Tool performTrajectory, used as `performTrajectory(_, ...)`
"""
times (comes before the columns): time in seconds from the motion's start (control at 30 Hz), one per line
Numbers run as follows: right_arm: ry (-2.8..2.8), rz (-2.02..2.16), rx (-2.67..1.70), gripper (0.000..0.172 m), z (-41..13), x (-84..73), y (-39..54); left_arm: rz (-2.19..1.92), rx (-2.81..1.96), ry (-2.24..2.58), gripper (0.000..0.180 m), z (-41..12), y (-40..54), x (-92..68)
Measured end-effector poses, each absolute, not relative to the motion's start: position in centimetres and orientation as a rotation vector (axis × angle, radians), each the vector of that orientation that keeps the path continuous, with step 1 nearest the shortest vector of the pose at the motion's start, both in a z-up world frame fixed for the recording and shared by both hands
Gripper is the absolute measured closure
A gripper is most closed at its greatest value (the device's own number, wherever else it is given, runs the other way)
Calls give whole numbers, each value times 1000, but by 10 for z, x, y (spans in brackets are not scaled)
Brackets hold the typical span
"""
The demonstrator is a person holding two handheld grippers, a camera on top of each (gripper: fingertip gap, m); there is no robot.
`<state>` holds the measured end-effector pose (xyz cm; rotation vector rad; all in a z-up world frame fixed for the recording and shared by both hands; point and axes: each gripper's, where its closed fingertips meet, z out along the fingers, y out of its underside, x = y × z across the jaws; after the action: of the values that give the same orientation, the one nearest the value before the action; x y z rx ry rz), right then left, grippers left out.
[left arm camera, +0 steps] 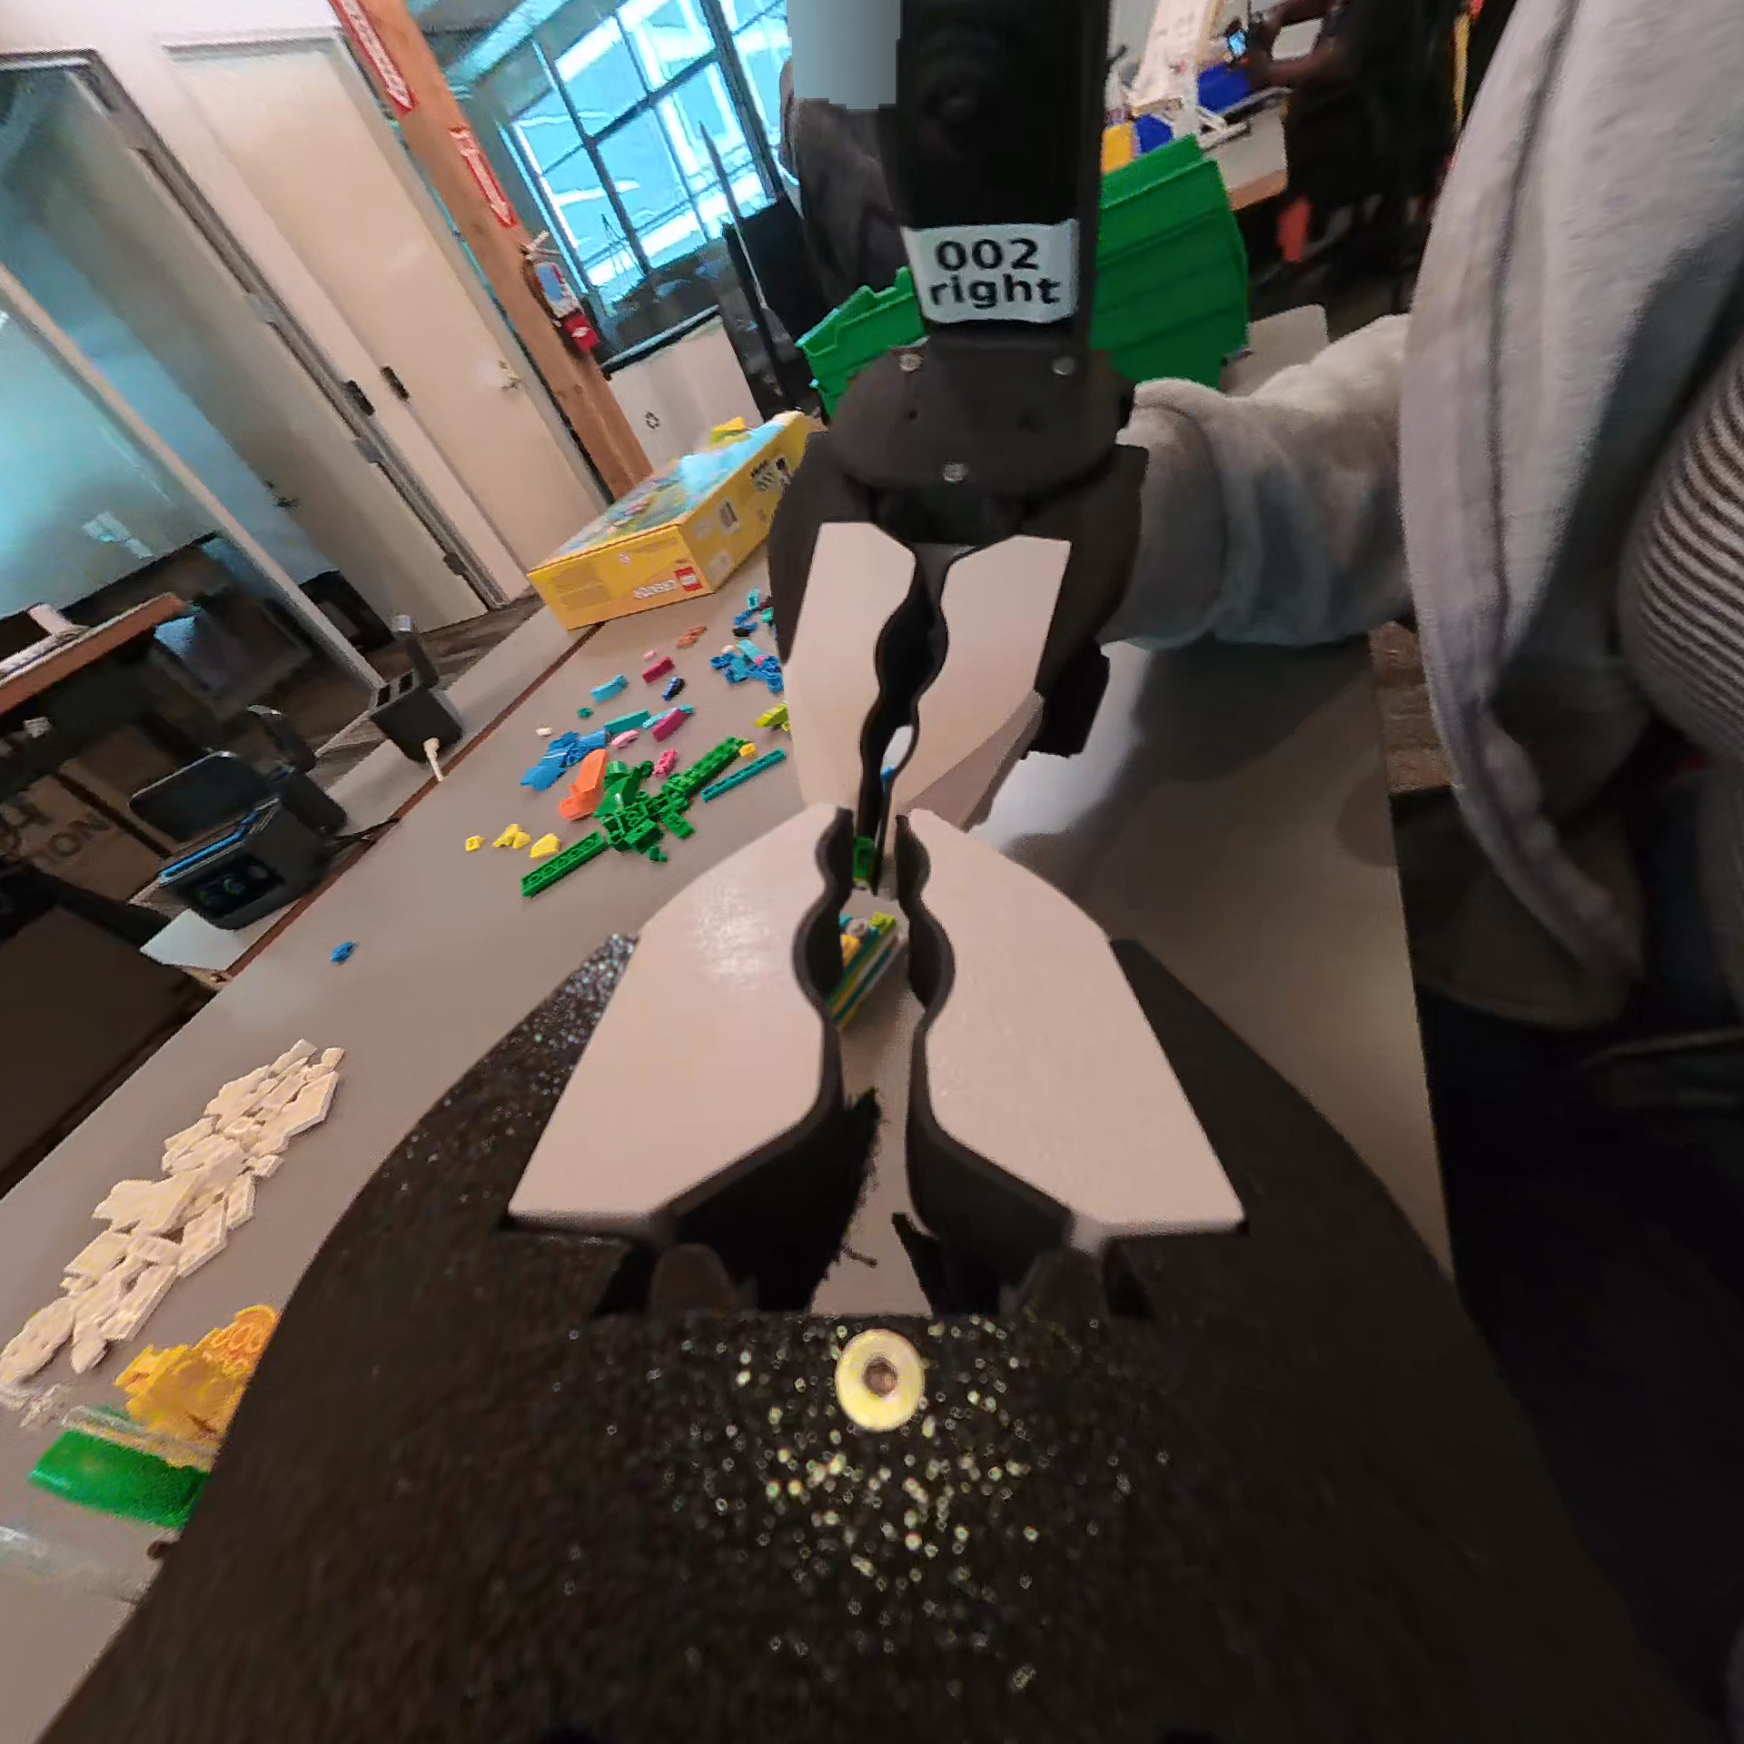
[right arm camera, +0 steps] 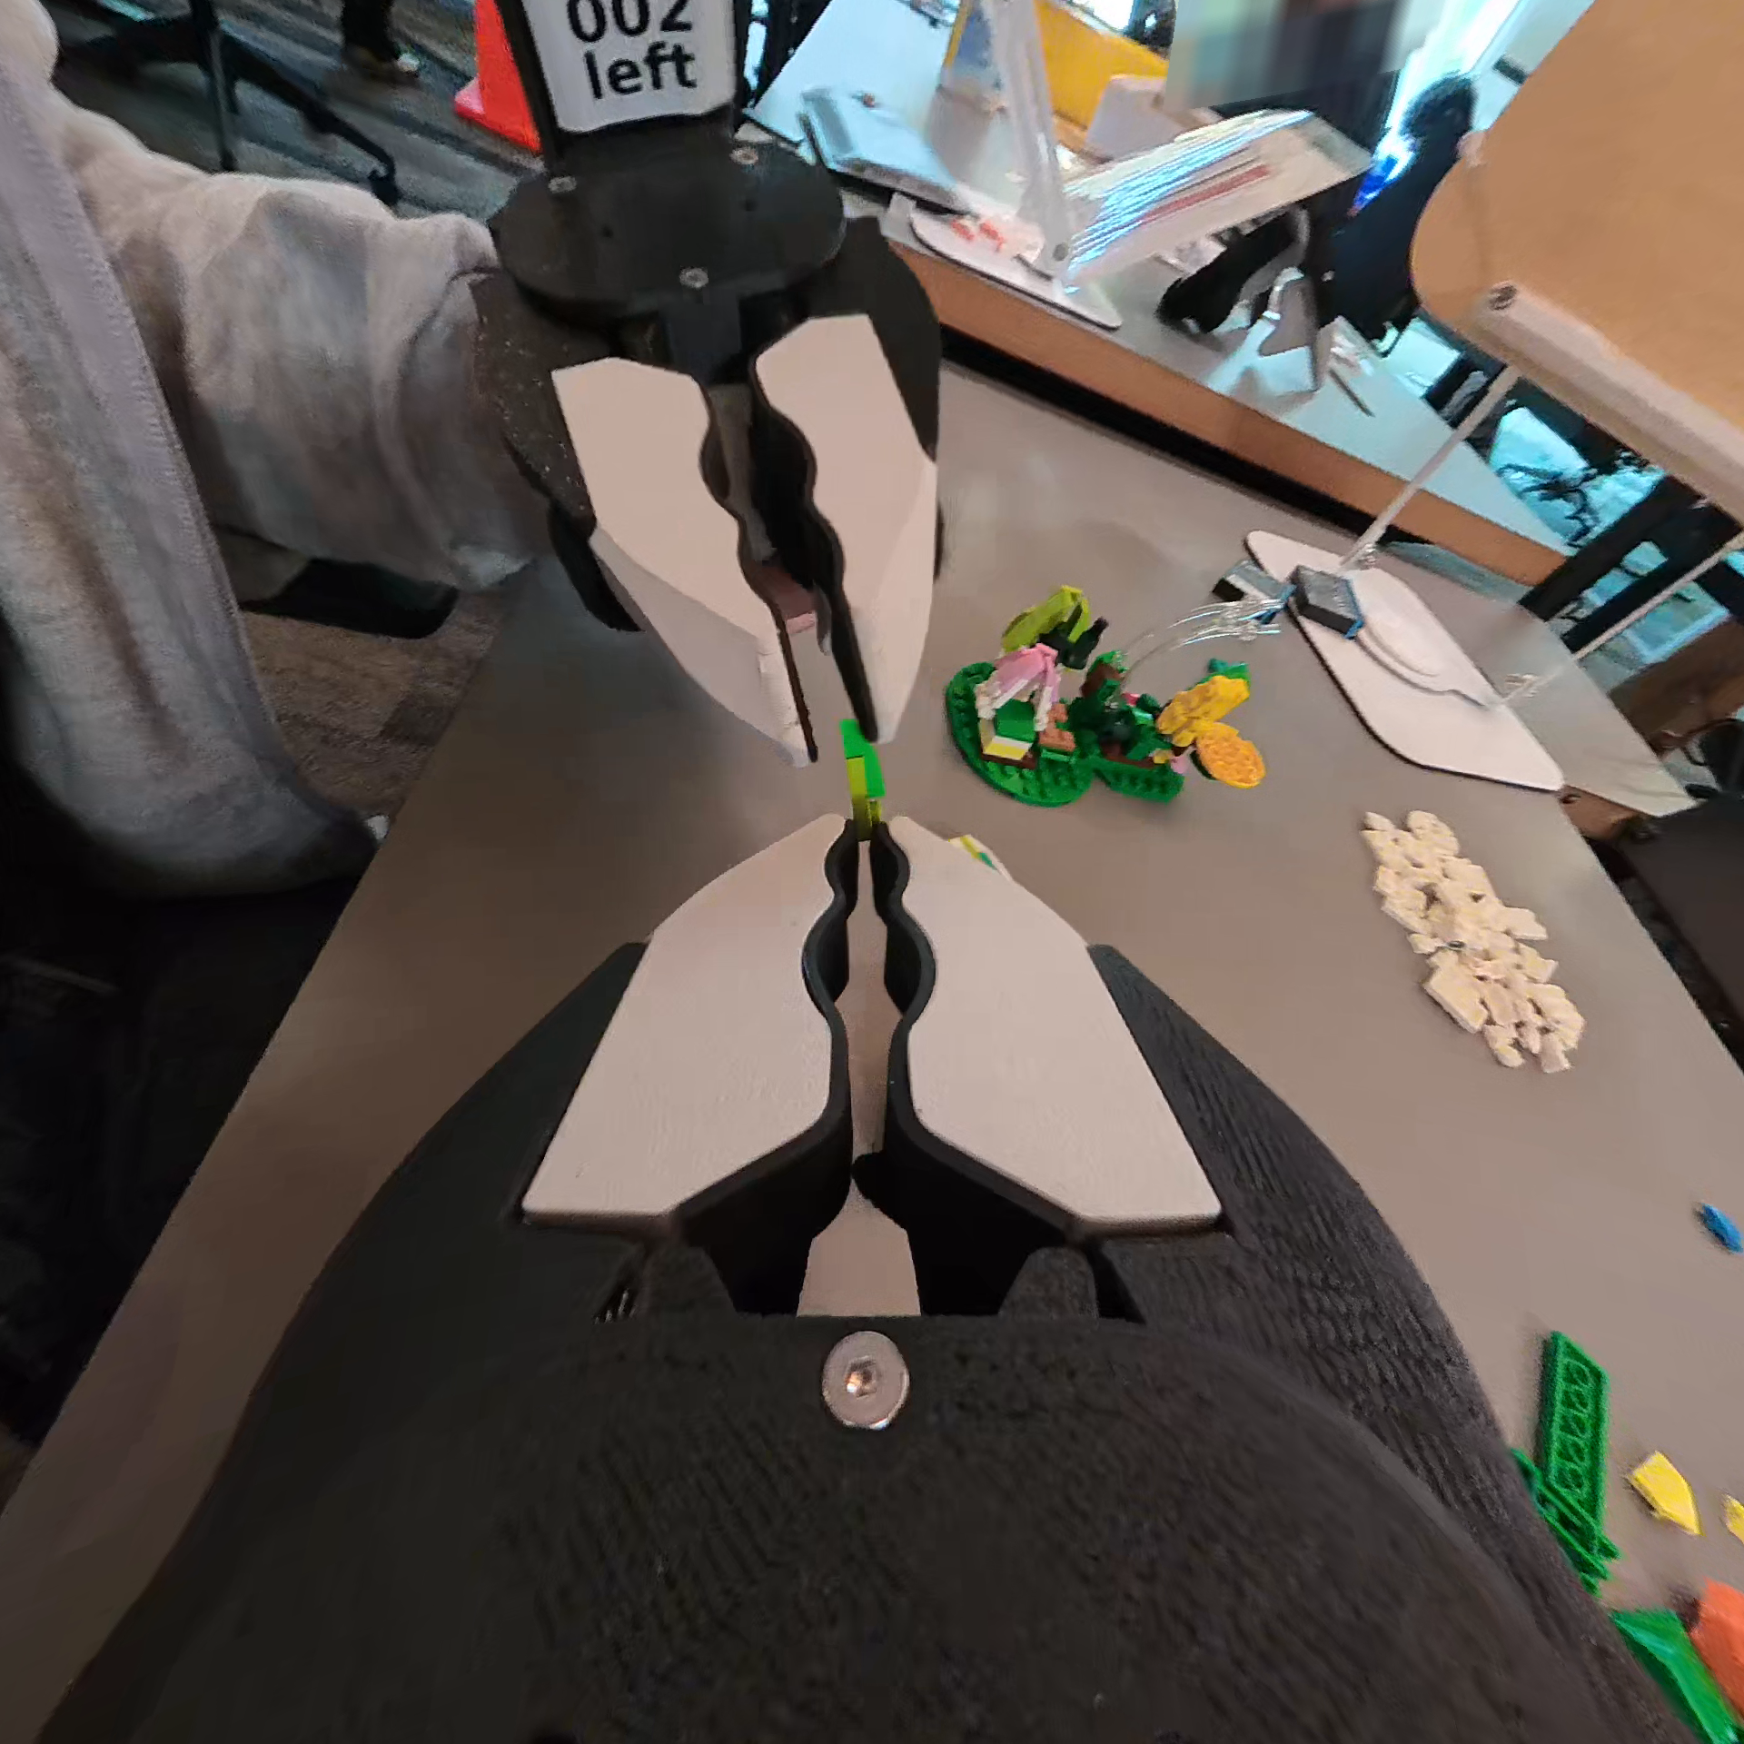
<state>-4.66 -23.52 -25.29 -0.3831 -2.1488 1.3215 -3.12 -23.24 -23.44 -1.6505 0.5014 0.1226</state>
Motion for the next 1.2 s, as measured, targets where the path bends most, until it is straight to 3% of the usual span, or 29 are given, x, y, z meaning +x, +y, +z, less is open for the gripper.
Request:
performTrajectory(0.1,-2185,1328,-375,170,-257,-43,-237,169,-1648,534,176,-236,-233,-31)
performTrajectory(0.27,-2214,1345,-362,170,-259,-40,-240,143,-1690,527,166,-241,-233,-33)
performTrajectory(0.4,-2223,1360,-355,170,-259,-38,-242,98,-1699,548,175,-244,-234,-27)
performTrajectory(0.67,-2157,1454,-352,165,-247,-36,-244,37,-1602,509,176,-229,-235,-22)
performTrajectory(0.8,-2146,1433,-335,170,-247,-37,-244,18,-1596,470,176,-227,-233,-25)
performTrajectory(1.2,-1849,903,51,172,-230,-43,-236,-470,-1502,176,175,-211,-233,-28)
